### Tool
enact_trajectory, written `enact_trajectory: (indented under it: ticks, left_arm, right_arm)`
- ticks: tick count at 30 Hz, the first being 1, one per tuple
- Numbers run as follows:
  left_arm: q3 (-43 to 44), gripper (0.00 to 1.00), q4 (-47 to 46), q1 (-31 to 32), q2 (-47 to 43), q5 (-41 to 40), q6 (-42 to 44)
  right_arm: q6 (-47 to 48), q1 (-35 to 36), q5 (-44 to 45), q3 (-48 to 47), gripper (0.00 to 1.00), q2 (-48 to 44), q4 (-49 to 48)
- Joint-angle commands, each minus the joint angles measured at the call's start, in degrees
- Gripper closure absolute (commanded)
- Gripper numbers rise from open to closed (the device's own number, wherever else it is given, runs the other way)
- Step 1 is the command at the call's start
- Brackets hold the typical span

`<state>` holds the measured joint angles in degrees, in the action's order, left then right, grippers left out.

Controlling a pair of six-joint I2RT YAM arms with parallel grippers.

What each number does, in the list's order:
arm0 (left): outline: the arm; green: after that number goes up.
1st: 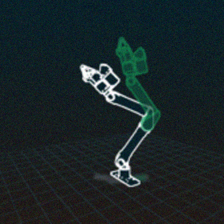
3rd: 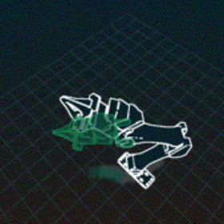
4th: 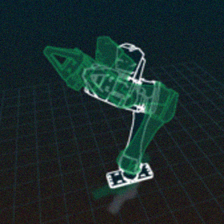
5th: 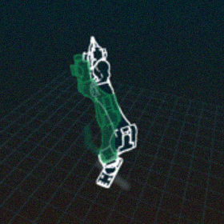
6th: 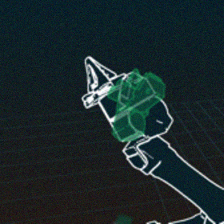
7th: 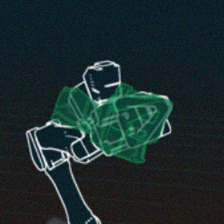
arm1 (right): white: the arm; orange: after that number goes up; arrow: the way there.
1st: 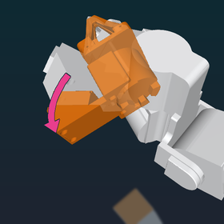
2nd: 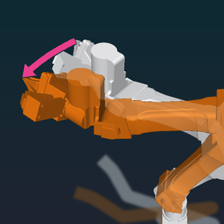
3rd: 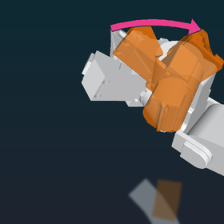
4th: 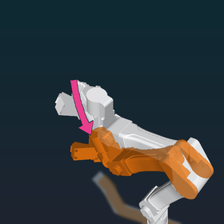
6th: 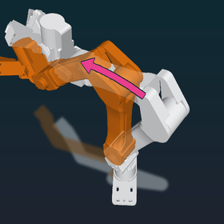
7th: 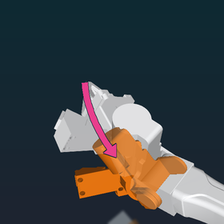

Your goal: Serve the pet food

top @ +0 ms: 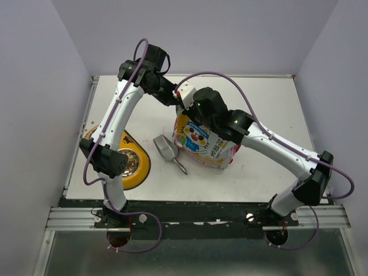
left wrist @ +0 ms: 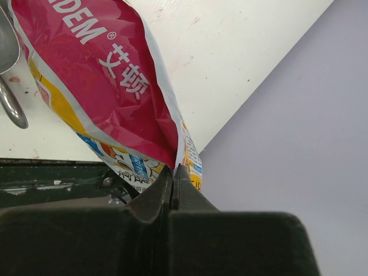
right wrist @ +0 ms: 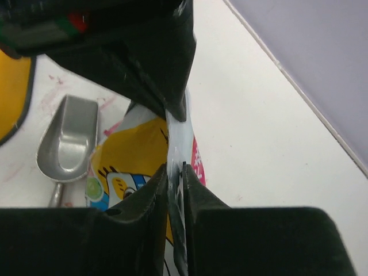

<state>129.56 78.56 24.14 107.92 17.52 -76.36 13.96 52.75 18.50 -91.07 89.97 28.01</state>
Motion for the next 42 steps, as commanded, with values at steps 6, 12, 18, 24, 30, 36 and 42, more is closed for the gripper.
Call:
enact_trajectory:
  ticks: [6, 12, 18, 24, 30, 36, 42]
  left_arm:
    - [1.31, 1.00, 7.57, 0.29, -2.45, 2.34, -0.37]
    - [1.22, 1.00, 7.30, 0.29, -2.19, 2.35, -0.37]
    - [1.40, 1.00, 7.39, 0.29, -2.19, 1.99, -0.37]
    - [1.93, 1.00, 7.22, 0.29, -1.84, 1.99, -0.46]
    - [1.84, 1.00, 7.48, 0.29, -2.01, 1.91, -0.37]
    - [1.75, 1.00, 7.39, 0.29, -2.01, 1.73, -0.37]
    - [2.10, 1.00, 7.30, 0.29, -1.75, 1.64, -0.63]
  right_arm:
    - [3.44, -0.46, 9.00, 6.78, 0.67, -4.81, 1.52]
    - [4.06, -0.46, 14.19, 7.04, 1.00, -4.19, 0.46]
    - [2.05, -0.46, 9.18, 4.85, 1.00, -4.99, 5.55]
    - [1.16, -0.54, 13.75, 7.12, 0.79, -8.23, 7.24]
    - [1.69, -0.54, 15.95, 10.38, 0.74, -11.04, 8.38]
    - [3.00, -0.54, 19.81, 12.58, 0.87, -12.71, 8.73]
    - [4.24, -0.46, 19.56, 13.46, 1.00, -14.65, 8.99]
